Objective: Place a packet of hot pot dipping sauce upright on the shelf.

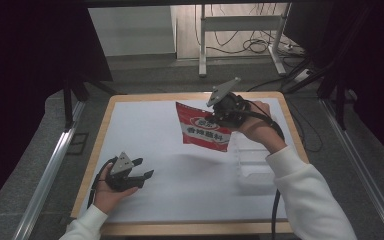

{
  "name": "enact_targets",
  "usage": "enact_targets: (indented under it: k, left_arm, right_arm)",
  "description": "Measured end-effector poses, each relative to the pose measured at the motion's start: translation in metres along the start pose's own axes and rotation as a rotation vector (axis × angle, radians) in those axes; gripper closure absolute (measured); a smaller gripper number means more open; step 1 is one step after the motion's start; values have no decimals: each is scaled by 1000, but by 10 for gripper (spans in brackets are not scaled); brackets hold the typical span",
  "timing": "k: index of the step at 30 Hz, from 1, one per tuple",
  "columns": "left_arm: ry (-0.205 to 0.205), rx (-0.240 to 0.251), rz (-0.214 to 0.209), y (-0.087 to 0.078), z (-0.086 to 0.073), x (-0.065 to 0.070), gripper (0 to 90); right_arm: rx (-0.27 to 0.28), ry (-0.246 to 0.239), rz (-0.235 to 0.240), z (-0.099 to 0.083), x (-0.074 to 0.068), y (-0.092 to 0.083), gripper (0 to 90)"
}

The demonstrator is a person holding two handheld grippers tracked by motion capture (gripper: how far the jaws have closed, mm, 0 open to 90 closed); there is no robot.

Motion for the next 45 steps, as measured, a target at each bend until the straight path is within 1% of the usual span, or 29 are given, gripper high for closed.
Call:
enact_targets:
  k: [1,3,4,6,9,10,11,12,13,16,20,22,23,24,27,28,30,32,40,41,42,43,45]
  left_arm:
    - [-1,-1,1,0,0,0,379]
    - [-1,-2,2,0,0,0,379]
    - [-3,-4,1,1,0,0,379]
    - [-2,-6,2,1,-1,0,379]
    - [1,-11,3,2,-1,0,381]
    - [1,-11,3,2,-1,0,381]
    - [2,-12,2,3,-1,1,381]
    - [2,-12,2,3,-1,1,381]
    - [1,-12,2,3,-1,1,381]
    - [1,-13,1,3,-1,1,380]
    - [-1,-16,-2,4,-2,0,380]
    - [0,-18,-4,5,-2,0,379]
    - [2,-21,-4,5,-2,0,377]
    - [2,-21,-4,5,-2,0,377]
    - [1,-22,-7,4,-2,0,376]
    - [1,-22,-7,4,-2,0,376]
    - [-1,-23,-7,5,-2,0,375]
    - [-1,-24,-6,5,-2,0,375]
    - [-1,-27,-4,5,-3,-1,374]
    - [-4,-27,-4,5,-3,-1,374]
    - [-4,-27,-4,5,-3,-1,374]
    - [-4,-27,-3,5,-3,-1,374]
    - [-4,-27,-1,5,-3,-1,374]
  right_arm:
    - [2,15,-14,-4,8,-3,887]
    - [-2,37,-26,-8,14,-7,887]
    - [-4,39,-33,-10,17,-9,887]
    - [1,41,-37,-11,19,-10,887]
    - [10,47,-60,-13,25,-21,887]
    - [10,47,-60,-13,25,-21,887]
    - [18,55,-67,-15,29,-26,887]
    - [18,55,-67,-15,29,-26,887]
    - [14,65,-82,-17,34,-31,887]
    - [10,75,-88,-20,39,-35,887]
    - [7,90,-117,-27,49,-42,887]
    - [7,96,-120,-28,51,-43,887]
    - [16,112,-123,-31,56,-45,887]
    - [16,112,-123,-31,56,-45,887]
    - [31,134,-128,-34,66,-48,887]
    - [31,134,-128,-34,66,-48,887]
    - [33,141,-133,-36,70,-50,887]
    - [24,144,-144,-38,75,-53,887]
    - [36,162,-164,-42,86,-60,887]
    - [37,168,-168,-45,90,-61,887]
    - [37,168,-168,-45,90,-61,887]
    - [31,175,-177,-48,94,-62,886]
    - [37,168,-176,-51,97,-63,886]
Point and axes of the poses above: each handheld gripper's, and its own axes: y roughly forward along the jaws, z roughly out of its top, x roughly to its right, the point moved 4 cm from there along y, roughly forward along the jaws, and after that the axes turned 1 degree about y, right-handed, at the moved point
